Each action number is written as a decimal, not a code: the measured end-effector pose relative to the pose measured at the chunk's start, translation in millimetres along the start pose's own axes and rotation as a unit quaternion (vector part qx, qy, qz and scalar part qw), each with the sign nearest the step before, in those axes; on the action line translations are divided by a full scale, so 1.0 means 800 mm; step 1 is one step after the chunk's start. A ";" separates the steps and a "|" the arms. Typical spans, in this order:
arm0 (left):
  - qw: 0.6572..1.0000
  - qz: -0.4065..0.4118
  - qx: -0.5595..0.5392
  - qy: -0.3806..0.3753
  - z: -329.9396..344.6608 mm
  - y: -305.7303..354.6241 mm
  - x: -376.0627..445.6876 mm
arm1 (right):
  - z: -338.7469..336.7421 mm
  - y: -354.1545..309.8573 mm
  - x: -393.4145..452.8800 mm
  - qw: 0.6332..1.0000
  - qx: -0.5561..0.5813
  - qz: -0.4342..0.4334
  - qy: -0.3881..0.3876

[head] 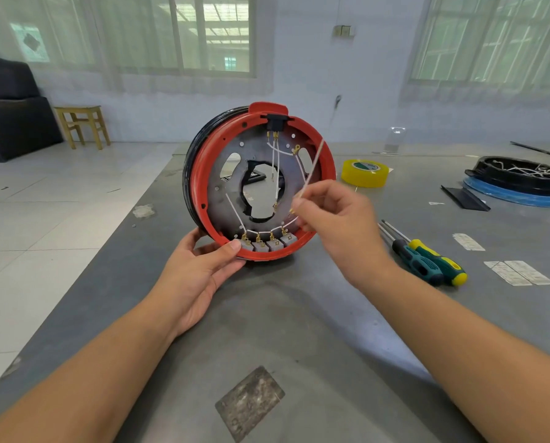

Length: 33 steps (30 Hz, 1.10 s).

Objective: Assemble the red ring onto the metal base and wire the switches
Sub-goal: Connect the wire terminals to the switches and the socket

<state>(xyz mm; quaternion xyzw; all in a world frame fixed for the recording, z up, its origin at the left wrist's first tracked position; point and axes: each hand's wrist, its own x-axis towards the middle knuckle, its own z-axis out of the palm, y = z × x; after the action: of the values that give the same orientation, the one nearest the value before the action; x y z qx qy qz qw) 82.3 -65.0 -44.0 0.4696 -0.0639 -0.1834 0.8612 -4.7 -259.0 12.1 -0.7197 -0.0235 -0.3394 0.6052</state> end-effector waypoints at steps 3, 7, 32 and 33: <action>1.000 0.005 0.008 -0.002 0.001 0.000 0.000 | 0.028 0.006 -0.005 0.996 0.007 0.014 -0.083; 1.000 0.009 0.008 -0.006 0.001 0.002 -0.001 | 0.054 0.009 0.016 0.991 0.012 0.043 -0.129; 1.000 -0.007 -0.002 -0.023 -0.002 0.002 0.000 | 0.041 0.044 0.063 0.939 -0.264 0.052 -0.214; 1.000 -0.007 -0.001 -0.026 -0.002 0.002 0.000 | 0.042 0.043 0.063 0.940 -0.259 0.058 -0.215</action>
<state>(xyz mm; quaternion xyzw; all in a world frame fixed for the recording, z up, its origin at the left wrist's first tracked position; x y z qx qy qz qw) 83.3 -62.9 -43.7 0.4647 -0.0829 -0.2013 0.8583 64.4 -257.6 7.1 -0.9074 -0.0226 -0.1350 0.3973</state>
